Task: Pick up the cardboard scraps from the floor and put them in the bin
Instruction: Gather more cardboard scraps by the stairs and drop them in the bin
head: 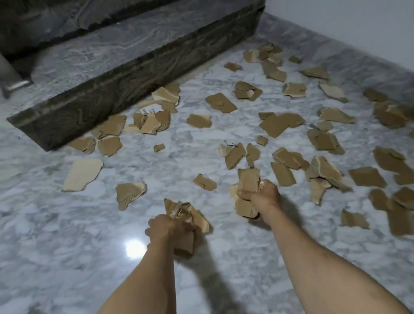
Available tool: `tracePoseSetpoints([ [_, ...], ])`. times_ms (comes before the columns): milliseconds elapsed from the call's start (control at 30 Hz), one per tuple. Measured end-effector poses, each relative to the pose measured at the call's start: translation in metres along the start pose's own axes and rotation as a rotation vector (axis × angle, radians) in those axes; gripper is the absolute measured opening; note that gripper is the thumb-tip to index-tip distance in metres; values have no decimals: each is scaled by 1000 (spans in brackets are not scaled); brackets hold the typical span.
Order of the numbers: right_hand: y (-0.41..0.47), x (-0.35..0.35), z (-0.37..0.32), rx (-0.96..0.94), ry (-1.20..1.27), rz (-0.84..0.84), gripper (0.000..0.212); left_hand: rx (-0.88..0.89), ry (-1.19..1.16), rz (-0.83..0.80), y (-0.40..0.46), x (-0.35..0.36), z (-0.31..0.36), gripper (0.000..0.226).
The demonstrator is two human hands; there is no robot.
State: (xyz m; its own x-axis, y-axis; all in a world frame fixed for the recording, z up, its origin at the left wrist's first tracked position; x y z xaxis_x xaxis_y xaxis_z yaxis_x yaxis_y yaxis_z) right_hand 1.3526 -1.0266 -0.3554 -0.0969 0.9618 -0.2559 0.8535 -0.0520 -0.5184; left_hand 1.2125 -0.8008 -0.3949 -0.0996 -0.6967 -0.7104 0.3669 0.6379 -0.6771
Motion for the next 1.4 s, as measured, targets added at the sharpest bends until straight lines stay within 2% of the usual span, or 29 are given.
tracePoseSetpoints([
  [67, 20, -7, -4, -6, -14, 0, 49, -67, 114, 47, -4, 17, 4, 67],
  [167, 46, -8, -11, -19, -95, -46, 60, -92, 90, 118, -3, 30, 12, 52],
  [367, 82, -6, -3, 48, -280, -148, 88, 41, 190, 143, -10, 27, 36, 27],
  [467, 91, 3, 13, 31, -350, -126, 77, 33, 232, 157, -8, 20, 46, 22],
  [600, 95, 6, 13, -74, -441, -14, 69, 95, 237, 36, 16, 11, 67, 39],
  [700, 99, 4, 11, -69, -389, -66, 68, 99, 112, -24, 20, 7, 69, 60],
  [800, 91, 8, 14, -52, -360, -194, 71, 99, 18, 4, 16, -4, 62, 50],
  [900, 80, 22, 7, -19, -160, -219, 81, 134, -46, 101, 20, -24, 50, 33],
  [967, 76, 41, -4, -32, -103, -279, 86, 156, -105, 161, 31, -42, 40, 36],
  [1067, 63, 79, -19, -103, -301, -432, 97, 115, -212, 236, 46, -72, 19, 45],
  [1200, 52, 118, -18, -95, -478, -450, 88, 58, -251, 190, 68, -96, -3, 40],
  [1267, 49, 130, -12, -86, -625, -435, 78, 42, -172, 189, 78, -100, -7, 40],
  [1400, 48, 141, -6, -154, -811, -306, 72, 34, 86, 227, 94, -106, -7, 46],
])
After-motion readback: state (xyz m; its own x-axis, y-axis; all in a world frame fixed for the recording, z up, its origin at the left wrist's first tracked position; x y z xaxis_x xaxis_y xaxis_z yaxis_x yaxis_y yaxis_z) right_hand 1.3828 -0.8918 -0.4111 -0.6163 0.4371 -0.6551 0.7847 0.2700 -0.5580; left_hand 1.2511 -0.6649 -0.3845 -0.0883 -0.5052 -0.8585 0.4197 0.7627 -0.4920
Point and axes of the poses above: each hand's wrist, its own y-axis towards the middle knuckle, its own x-axis out of the palm, z = x × y, the point moved 4 cm from there along y, towards the middle knuckle, and after that the axes turned 12 degrees about y, right-handed, at the moved point
